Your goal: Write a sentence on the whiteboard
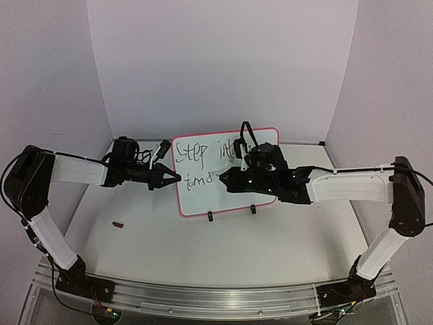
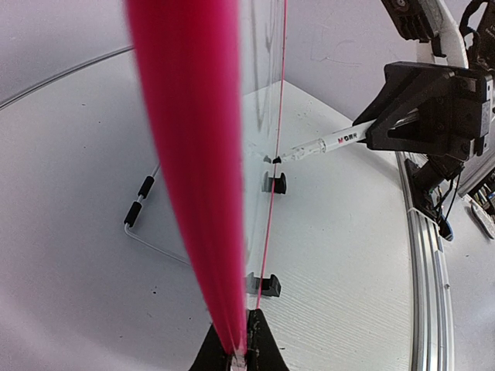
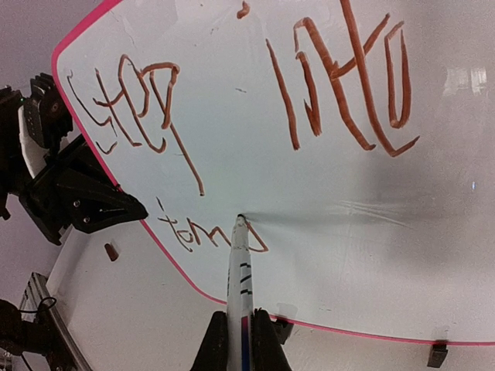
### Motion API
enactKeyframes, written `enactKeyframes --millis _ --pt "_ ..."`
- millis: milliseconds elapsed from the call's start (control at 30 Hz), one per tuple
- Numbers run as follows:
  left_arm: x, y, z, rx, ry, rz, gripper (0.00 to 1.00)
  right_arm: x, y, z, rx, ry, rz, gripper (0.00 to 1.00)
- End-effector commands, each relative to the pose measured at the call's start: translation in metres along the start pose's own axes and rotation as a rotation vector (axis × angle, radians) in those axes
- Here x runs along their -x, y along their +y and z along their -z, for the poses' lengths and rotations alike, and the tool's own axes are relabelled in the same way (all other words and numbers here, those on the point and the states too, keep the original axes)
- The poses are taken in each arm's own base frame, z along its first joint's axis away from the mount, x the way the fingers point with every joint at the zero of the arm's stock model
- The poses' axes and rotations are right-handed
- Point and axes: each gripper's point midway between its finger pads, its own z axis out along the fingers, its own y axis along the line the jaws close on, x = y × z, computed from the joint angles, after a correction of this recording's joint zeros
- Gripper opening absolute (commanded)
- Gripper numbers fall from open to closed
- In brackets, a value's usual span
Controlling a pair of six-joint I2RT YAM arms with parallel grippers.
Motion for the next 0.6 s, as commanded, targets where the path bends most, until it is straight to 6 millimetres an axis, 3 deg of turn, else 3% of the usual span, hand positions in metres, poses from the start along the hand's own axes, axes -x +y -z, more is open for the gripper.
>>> enactKeyframes --millis 0,167,567 --pt "-0.023 0.021 -0.002 0.12 0.075 0.01 0.0 0.022 0.015 0.016 0.069 -0.067 -0.001 0.0" --pt "-0.023 0.022 -0.002 0.12 0.075 0.012 0.0 0.023 0.01 0.023 0.059 -0.088 -0.012 0.0" --pt "-0.023 0.022 -0.002 0.121 0.076 0.011 0.0 0.014 -0.009 0.008 -0.041 -0.074 -0.025 0.0"
